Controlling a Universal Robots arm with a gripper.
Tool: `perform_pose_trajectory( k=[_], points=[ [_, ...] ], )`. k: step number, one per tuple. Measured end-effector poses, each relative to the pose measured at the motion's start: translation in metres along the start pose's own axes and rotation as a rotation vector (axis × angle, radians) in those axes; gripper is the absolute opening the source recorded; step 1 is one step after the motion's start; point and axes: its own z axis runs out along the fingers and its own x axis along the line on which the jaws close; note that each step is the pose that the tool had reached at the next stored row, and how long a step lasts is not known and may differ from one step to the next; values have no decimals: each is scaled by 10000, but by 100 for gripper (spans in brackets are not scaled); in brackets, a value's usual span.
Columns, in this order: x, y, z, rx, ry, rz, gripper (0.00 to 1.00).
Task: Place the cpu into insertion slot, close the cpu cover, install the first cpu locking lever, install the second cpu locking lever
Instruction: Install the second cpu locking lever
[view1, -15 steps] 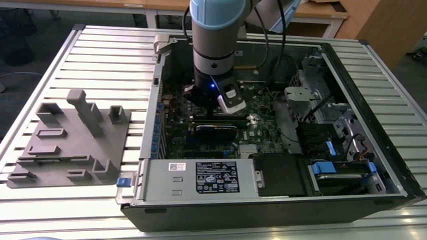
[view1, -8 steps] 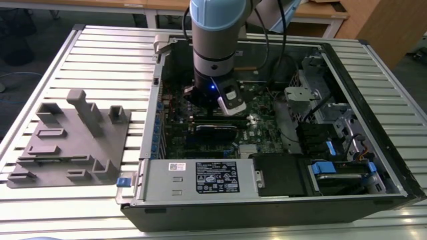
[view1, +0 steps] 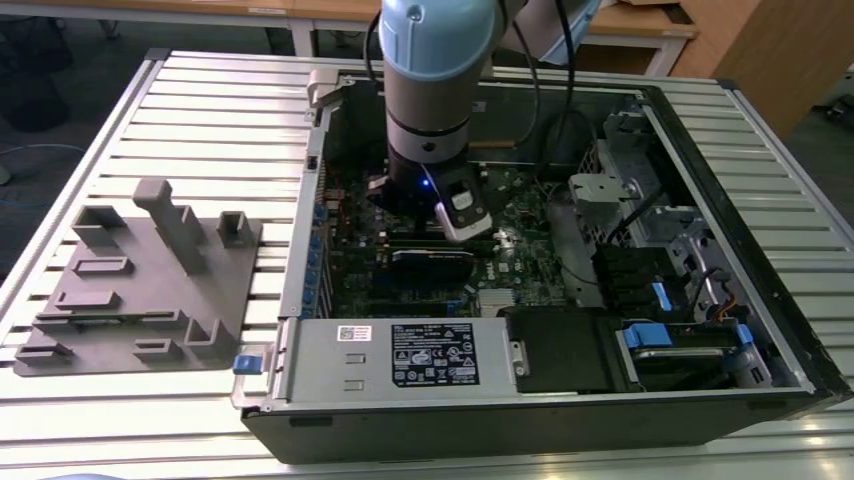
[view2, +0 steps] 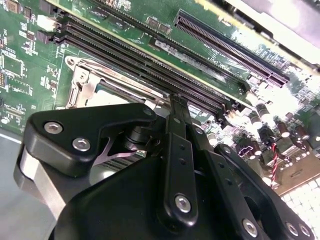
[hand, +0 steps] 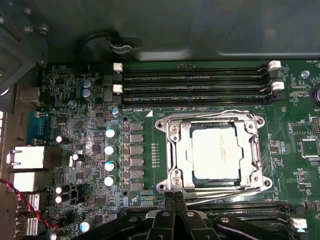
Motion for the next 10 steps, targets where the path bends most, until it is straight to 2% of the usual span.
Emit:
perform_pose_trajectory(
  k=[3,4,6,10],
  points=[
    [-1,-25,3,-235,11,9,11],
    [-1,-27,4,-292,13,11,11],
    [-1,-27,6,-334,14,15,11],
    [2,-33,32,-338,15,12,11]
  ],
)
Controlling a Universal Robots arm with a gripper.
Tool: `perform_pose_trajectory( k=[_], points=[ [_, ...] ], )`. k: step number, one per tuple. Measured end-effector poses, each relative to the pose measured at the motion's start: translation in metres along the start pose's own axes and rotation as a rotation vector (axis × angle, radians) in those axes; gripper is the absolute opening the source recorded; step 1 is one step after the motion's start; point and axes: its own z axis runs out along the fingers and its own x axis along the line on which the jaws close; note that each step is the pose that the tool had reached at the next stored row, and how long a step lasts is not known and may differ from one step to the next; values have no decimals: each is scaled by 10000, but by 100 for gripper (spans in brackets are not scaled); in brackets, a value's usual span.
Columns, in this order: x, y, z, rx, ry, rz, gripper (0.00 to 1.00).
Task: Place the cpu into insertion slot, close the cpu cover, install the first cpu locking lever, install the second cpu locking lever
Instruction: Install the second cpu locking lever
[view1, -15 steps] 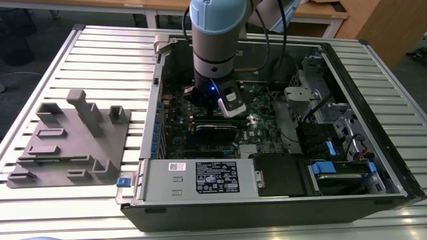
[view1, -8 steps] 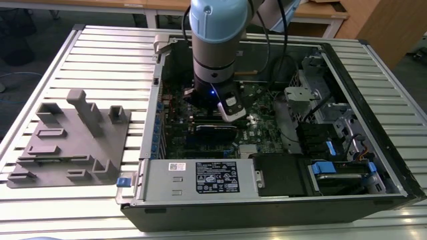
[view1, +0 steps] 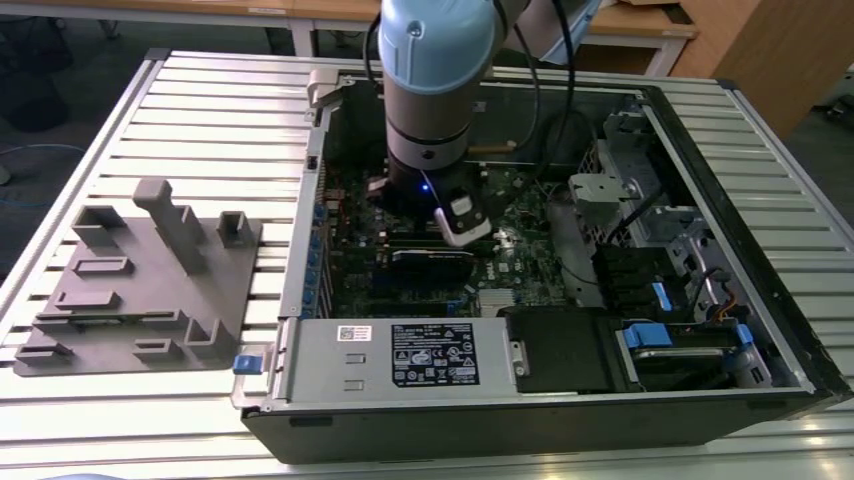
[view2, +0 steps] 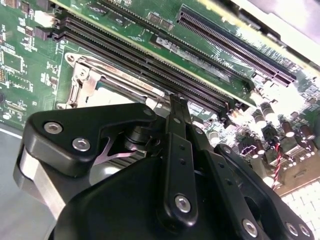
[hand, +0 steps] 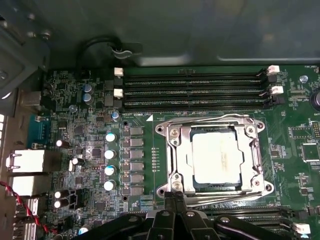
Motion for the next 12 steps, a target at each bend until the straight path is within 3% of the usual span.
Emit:
perform_pose_trajectory(
  k=[9,12],
  points=[
    [36,-11,37,-4,0,1,11],
    [44,-12,39,-60,4,2,11]
  ],
)
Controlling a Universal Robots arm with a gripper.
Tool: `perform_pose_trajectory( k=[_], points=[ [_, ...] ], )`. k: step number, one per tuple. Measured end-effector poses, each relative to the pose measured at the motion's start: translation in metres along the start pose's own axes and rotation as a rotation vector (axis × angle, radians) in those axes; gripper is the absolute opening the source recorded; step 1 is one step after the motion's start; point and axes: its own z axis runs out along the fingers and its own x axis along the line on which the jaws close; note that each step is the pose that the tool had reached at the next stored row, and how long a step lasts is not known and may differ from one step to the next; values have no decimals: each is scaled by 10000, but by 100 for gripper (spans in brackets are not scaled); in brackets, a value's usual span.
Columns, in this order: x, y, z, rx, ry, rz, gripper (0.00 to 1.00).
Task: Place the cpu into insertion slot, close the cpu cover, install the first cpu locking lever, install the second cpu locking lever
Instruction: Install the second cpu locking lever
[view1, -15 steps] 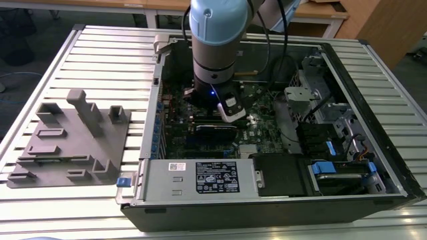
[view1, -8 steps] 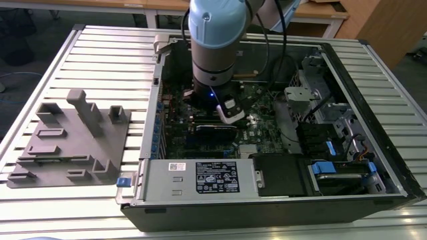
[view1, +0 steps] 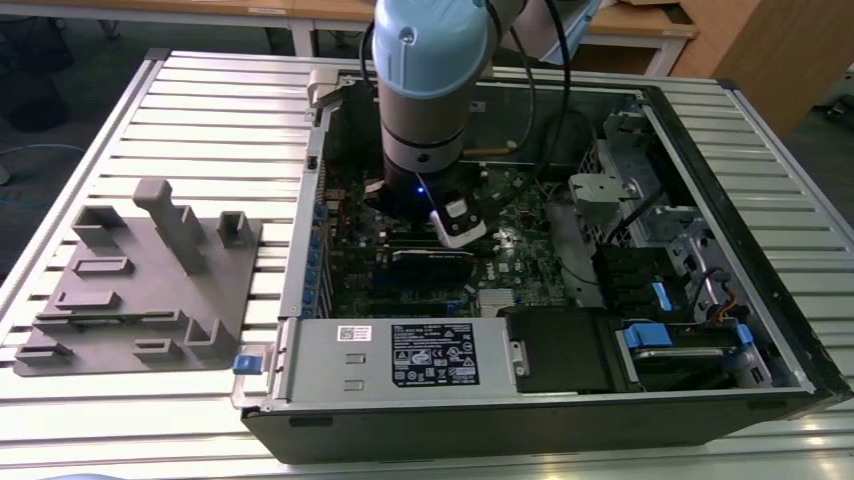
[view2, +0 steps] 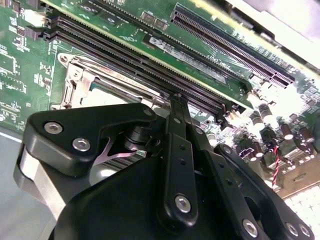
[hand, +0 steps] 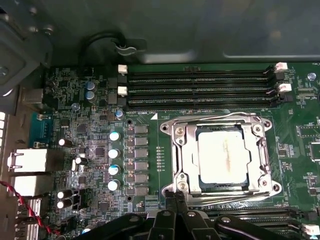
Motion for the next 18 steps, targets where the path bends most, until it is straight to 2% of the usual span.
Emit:
perform_pose_trajectory(
  k=[1,7,18],
  points=[
    [-1,2,7,-35,-8,1,11],
    [3,0,2,-17,-6,2,11],
    [58,-12,40,-3,-33,-6,11]
  ],
)
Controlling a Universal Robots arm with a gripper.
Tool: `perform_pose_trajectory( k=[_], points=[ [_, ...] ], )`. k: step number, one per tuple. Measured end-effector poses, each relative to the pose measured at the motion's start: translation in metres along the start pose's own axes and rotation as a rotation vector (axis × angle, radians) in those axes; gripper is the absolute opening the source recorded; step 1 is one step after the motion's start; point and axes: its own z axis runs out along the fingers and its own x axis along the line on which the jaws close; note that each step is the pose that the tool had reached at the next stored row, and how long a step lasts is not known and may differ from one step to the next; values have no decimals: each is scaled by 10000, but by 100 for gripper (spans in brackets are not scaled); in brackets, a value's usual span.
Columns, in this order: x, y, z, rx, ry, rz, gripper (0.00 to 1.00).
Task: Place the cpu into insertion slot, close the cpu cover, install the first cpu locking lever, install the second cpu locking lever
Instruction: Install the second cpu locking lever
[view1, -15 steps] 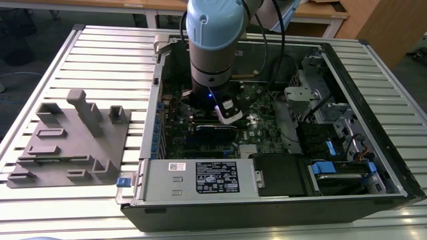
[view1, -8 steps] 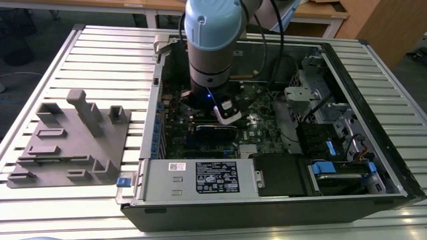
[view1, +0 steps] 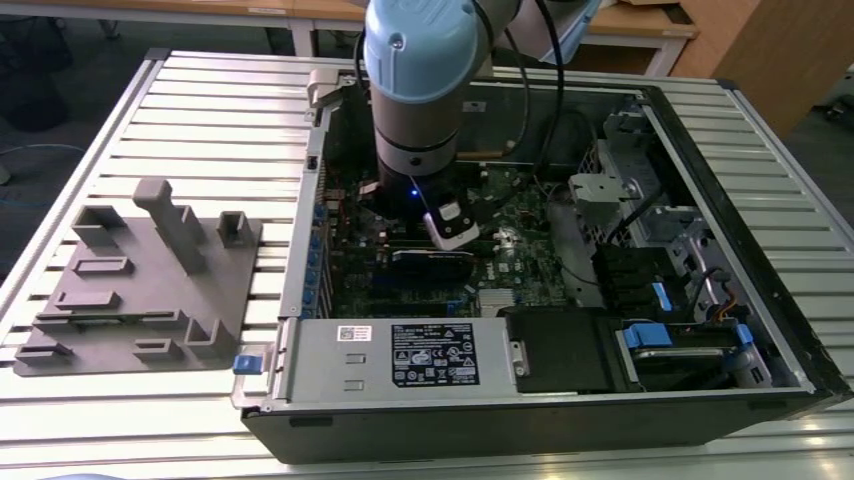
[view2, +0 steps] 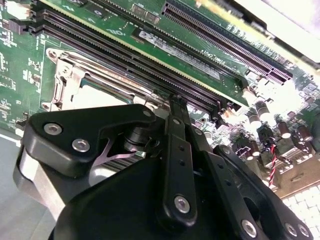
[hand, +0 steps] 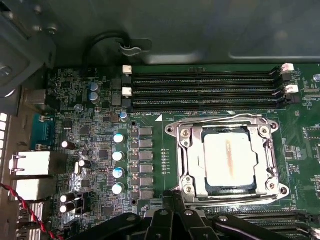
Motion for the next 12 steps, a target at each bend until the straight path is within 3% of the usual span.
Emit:
perform_pose_trajectory(
  k=[12],
  points=[
    [1,-1,0,12,-2,-1,11]
  ],
)
